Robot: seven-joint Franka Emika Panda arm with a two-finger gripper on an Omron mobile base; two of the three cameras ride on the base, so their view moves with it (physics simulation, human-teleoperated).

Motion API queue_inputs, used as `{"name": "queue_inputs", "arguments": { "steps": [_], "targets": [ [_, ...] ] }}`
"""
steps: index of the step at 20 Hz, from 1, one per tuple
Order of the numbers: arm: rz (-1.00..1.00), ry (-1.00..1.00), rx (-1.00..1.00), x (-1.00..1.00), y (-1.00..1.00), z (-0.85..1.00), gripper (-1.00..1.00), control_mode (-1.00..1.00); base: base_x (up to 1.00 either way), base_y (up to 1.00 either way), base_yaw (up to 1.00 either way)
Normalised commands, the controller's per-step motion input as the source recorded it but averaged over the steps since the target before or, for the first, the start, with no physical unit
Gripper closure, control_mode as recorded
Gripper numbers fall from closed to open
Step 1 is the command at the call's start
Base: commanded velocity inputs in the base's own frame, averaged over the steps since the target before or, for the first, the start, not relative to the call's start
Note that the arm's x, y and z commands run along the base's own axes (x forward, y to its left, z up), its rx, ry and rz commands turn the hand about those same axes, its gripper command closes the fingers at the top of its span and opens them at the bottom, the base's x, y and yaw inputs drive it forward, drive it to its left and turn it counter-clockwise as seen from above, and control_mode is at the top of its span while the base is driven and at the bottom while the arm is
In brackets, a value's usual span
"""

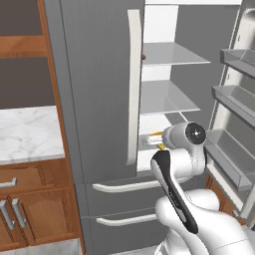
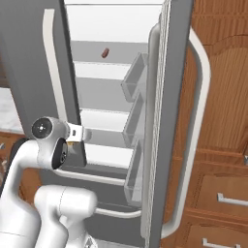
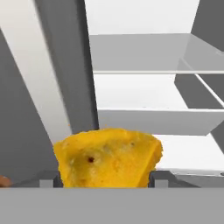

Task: Retrieve the sausage and cheese from the fridge and place them on the cutting board on the counter.

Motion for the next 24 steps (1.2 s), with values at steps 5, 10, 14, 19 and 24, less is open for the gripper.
{"name": "queue_inputs", "arguments": {
  "steps": [5,10,14,19,24],
  "targets": [
    [0.0,0.0,0.0,0.0,0.0,0.0,1.0,1.0,-0.82,0.16,0.14],
    [0.0,0.0,0.0,0.0,0.0,0.0,1.0,1.0,-0.69,0.15,0.33],
    [0.0,0.0,0.0,0.0,0.0,0.0,1.0,1.0,-0.36,0.14,0.78],
    [0.0,0.0,0.0,0.0,0.0,0.0,1.0,1.0,-0.15,0.17,0.97],
    [0.0,0.0,0.0,0.0,0.0,0.0,1.0,1.0,-0.08,0.15,1.0]
  ]
}}
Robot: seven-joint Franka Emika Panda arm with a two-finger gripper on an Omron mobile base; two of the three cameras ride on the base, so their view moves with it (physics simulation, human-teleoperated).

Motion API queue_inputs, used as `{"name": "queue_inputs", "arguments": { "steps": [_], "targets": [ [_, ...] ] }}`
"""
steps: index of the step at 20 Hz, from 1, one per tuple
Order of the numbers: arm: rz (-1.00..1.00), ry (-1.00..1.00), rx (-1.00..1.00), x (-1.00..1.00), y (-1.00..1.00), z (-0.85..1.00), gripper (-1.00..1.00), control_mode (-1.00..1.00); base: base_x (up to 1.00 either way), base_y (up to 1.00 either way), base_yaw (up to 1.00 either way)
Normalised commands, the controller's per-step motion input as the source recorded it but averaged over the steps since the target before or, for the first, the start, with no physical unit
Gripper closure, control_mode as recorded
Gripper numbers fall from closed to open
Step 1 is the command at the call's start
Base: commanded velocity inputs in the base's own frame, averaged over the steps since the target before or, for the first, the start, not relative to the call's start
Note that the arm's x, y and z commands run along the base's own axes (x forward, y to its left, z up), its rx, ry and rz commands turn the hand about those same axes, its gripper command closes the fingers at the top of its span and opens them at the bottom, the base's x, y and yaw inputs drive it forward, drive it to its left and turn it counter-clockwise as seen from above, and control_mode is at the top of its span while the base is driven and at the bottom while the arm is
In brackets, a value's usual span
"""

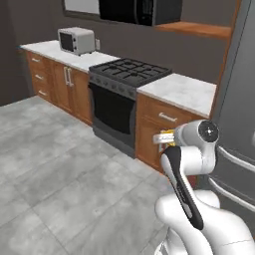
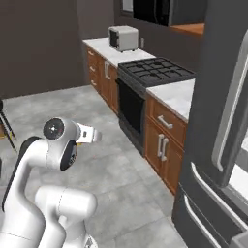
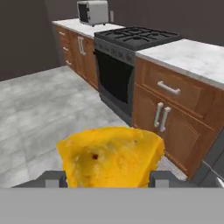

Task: Retrieve the sausage and cheese from the fridge and place them on the cutting board on the counter.

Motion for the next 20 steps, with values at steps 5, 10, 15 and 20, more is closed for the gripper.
{"name": "queue_inputs", "arguments": {
  "steps": [5,10,15,20],
  "targets": [
    [0.0,0.0,0.0,0.0,0.0,0.0,1.0,1.0,0.01,0.07,0.93],
    [0.0,0.0,0.0,0.0,0.0,0.0,1.0,1.0,0.1,0.02,0.87],
    [0.0,0.0,0.0,0.0,0.0,0.0,1.0,1.0,0.22,0.0,0.83],
    [0.0,0.0,0.0,0.0,0.0,0.0,1.0,1.0,0.25,0.0,0.8]
  ]
}}
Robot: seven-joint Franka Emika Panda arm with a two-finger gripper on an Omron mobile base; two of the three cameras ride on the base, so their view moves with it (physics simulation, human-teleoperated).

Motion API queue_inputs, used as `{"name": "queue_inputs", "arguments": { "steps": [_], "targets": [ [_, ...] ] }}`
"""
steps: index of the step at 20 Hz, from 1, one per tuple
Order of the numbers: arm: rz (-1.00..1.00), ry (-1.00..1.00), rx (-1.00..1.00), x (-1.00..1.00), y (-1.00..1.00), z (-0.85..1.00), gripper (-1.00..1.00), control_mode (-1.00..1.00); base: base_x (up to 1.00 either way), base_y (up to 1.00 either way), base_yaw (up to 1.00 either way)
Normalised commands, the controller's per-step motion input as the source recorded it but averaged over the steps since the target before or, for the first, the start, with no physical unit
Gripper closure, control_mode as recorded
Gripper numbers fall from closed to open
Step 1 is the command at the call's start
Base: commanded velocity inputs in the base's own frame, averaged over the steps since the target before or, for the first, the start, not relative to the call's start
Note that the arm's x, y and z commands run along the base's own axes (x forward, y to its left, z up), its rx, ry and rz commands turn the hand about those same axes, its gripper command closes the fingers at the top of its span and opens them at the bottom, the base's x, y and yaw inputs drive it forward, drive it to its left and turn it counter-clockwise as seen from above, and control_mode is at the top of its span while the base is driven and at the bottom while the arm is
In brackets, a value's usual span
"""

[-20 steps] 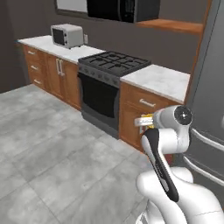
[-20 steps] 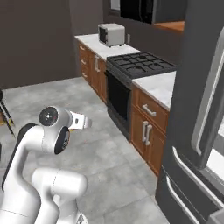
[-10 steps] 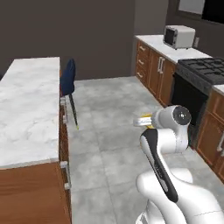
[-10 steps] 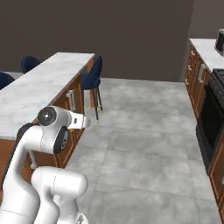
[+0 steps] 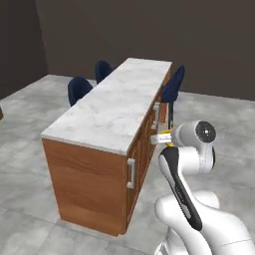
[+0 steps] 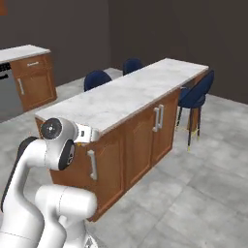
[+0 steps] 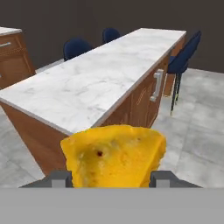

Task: Retrieve the sausage and cheese from the fridge and place them on the cutting board on the counter.

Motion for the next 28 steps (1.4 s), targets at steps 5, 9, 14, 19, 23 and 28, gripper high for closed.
{"name": "queue_inputs", "arguments": {
  "steps": [5,9,14,19,23,28],
  "targets": [
    [0.0,0.0,0.0,0.0,0.0,0.0,1.0,1.0,0.25,0.0,0.8],
    [0.0,0.0,0.0,0.0,0.0,0.0,1.0,1.0,0.33,0.0,0.74],
    [0.0,0.0,0.0,0.0,0.0,0.0,1.0,1.0,0.39,0.0,0.7],
    [0.0,0.0,0.0,0.0,0.0,0.0,1.0,1.0,0.45,0.0,0.68],
    [0.0,0.0,0.0,0.0,0.0,0.0,1.0,1.0,0.58,0.0,0.57],
    [0.0,0.0,0.0,0.0,0.0,0.0,1.0,1.0,0.84,0.0,0.28]
  ]
}}
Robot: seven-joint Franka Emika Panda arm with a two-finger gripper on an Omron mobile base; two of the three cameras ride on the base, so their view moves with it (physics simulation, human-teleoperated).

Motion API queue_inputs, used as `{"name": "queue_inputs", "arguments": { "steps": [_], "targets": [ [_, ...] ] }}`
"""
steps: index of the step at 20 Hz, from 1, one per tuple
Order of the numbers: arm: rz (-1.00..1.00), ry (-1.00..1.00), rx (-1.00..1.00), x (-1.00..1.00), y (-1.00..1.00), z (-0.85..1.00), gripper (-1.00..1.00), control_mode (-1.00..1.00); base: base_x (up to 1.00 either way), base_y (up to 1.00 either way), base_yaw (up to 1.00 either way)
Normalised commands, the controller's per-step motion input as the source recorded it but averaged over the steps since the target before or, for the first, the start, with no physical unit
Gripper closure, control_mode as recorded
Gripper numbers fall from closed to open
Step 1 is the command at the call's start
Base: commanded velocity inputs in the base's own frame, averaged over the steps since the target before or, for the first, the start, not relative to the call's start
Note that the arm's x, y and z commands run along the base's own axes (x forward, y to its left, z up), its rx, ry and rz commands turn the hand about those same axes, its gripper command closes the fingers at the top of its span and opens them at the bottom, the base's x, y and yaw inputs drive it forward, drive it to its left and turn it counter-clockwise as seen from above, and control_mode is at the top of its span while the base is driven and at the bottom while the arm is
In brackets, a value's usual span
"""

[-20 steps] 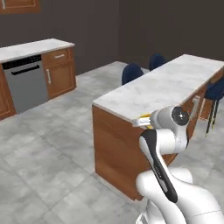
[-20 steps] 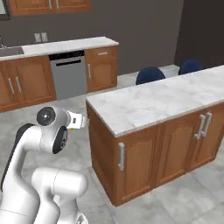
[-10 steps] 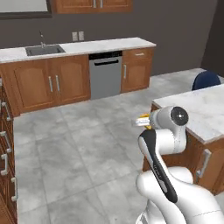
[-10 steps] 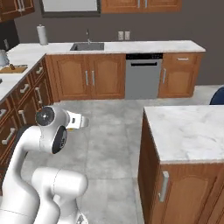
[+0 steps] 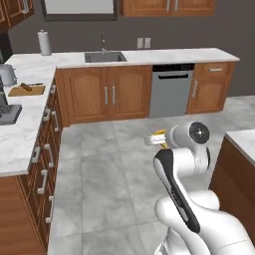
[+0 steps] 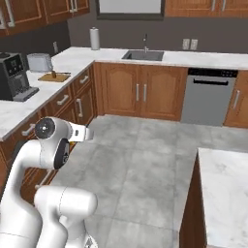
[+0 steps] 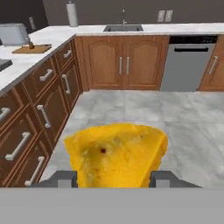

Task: Retrieve the sausage and cheese from the fridge and place them on the cutting board on the counter.

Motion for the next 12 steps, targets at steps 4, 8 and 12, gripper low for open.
{"name": "queue_inputs", "arguments": {
  "steps": [4,8,12],
  "targets": [
    [0.0,0.0,0.0,0.0,0.0,0.0,1.0,1.0,0.91,0.0,0.2],
    [0.0,0.0,0.0,0.0,0.0,0.0,1.0,1.0,0.92,0.0,0.19],
    [0.0,0.0,0.0,0.0,0.0,0.0,1.0,1.0,0.92,0.0,0.19]
  ]
}}
